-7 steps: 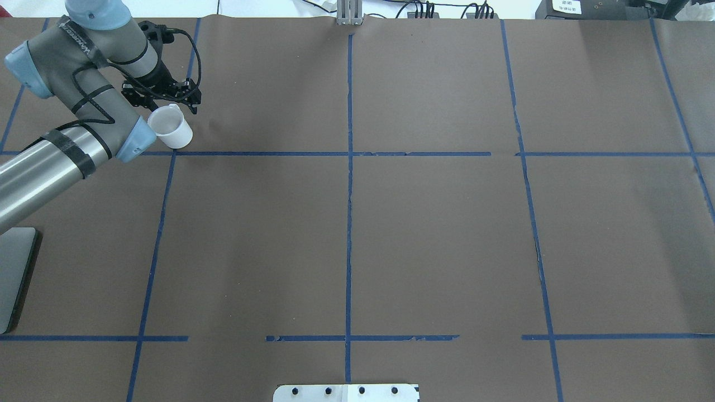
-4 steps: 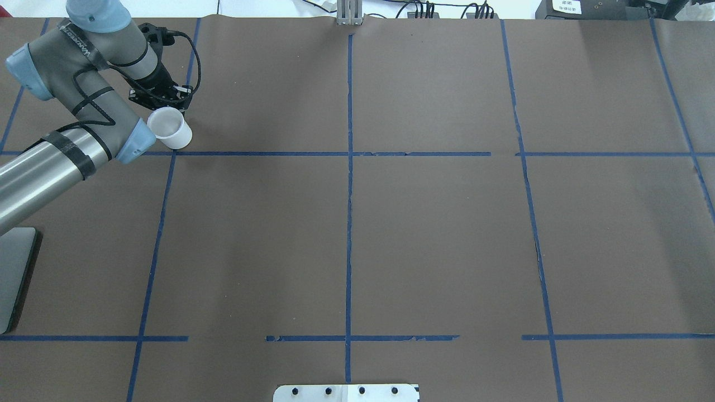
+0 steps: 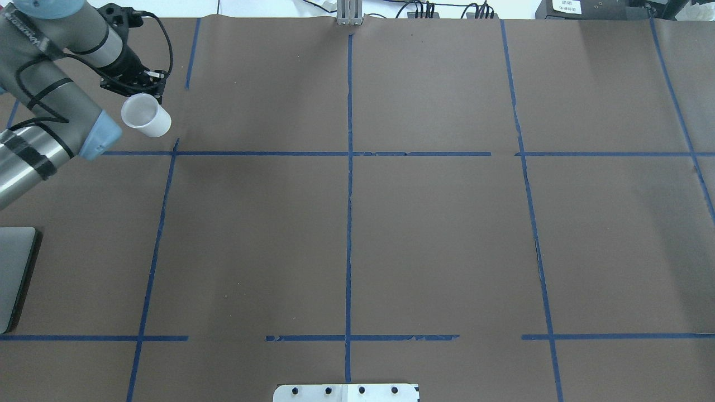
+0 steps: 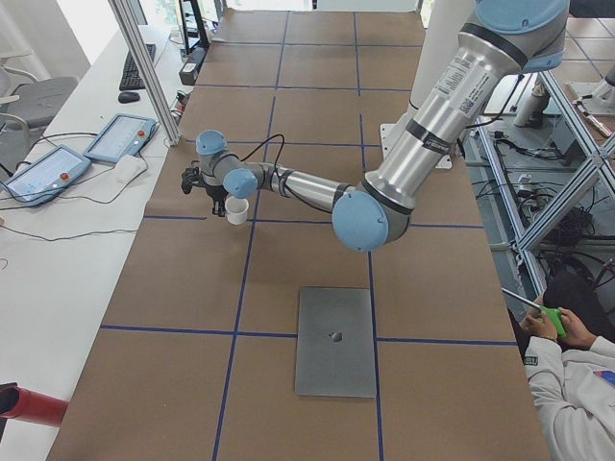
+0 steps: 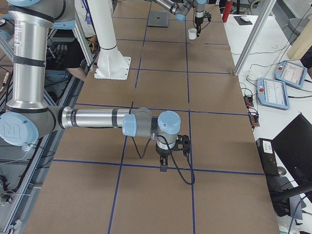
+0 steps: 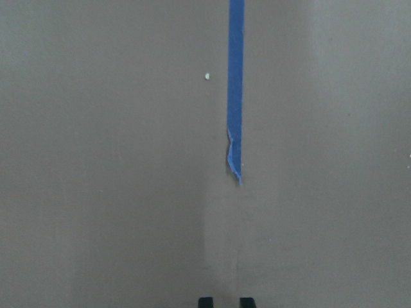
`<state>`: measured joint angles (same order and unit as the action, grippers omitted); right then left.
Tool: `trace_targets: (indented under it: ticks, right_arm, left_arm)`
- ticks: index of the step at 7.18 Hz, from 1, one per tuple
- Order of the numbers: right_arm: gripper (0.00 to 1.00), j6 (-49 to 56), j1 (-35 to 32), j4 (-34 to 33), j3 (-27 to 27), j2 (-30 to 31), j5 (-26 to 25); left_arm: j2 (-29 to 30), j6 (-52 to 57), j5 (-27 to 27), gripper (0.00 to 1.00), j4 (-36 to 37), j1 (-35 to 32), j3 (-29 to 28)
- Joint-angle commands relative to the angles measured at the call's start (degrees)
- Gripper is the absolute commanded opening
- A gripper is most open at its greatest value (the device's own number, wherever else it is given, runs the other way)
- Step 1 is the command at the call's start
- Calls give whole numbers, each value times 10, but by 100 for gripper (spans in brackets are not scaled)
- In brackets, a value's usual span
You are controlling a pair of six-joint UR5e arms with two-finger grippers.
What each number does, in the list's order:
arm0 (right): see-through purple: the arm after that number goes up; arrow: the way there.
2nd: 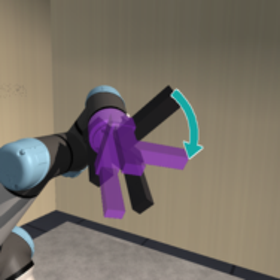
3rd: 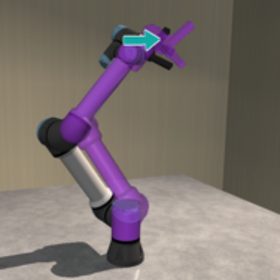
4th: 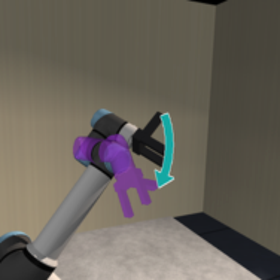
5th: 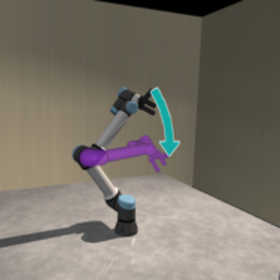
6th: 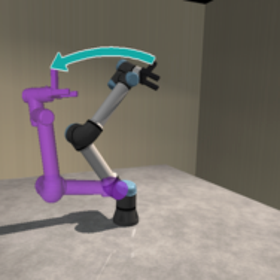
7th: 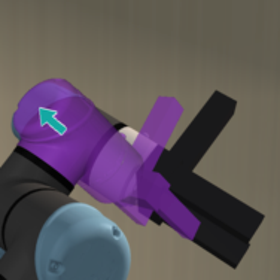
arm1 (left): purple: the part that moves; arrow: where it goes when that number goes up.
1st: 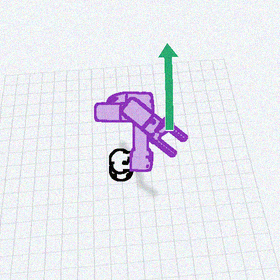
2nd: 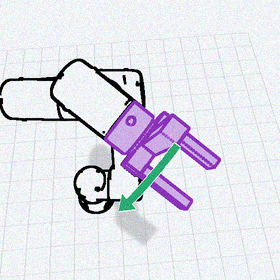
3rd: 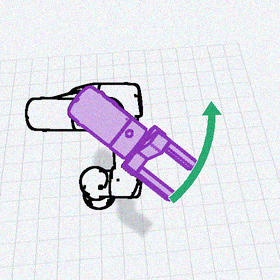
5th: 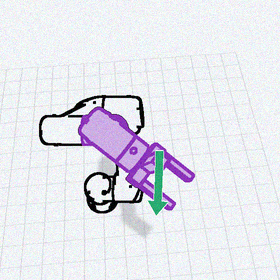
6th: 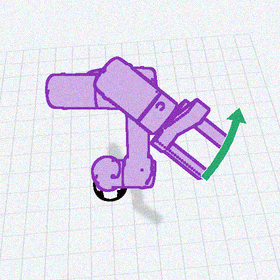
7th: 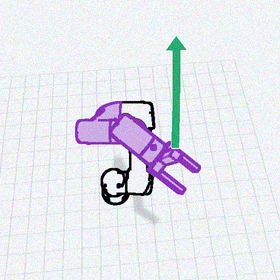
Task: Place cup on laptop
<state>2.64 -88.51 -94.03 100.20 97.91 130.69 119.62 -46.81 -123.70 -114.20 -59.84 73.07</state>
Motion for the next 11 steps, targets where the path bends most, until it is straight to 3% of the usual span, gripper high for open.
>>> trace_targets:
  ticks: [1,2,3,5,11]
  right_arm:
    - [100,0,0,1,0,0,0]
    - [100,0,0,0,0,0,-1]
    - [100,0,0,1,0,0,0]
    - [100,0,0,0,0,0,0]
    - [100,0,0,1,0,0,0]
  left_arm:
    - [-161,44,-1,0,-3,-13,157]
    - [-265,95,1,0,-15,-14,220]
    - [-350,137,1,0,-42,-30,243]
    - [-445,139,-1,0,-85,-40,233]
    - [-451,219,-3,0,-103,-68,167]
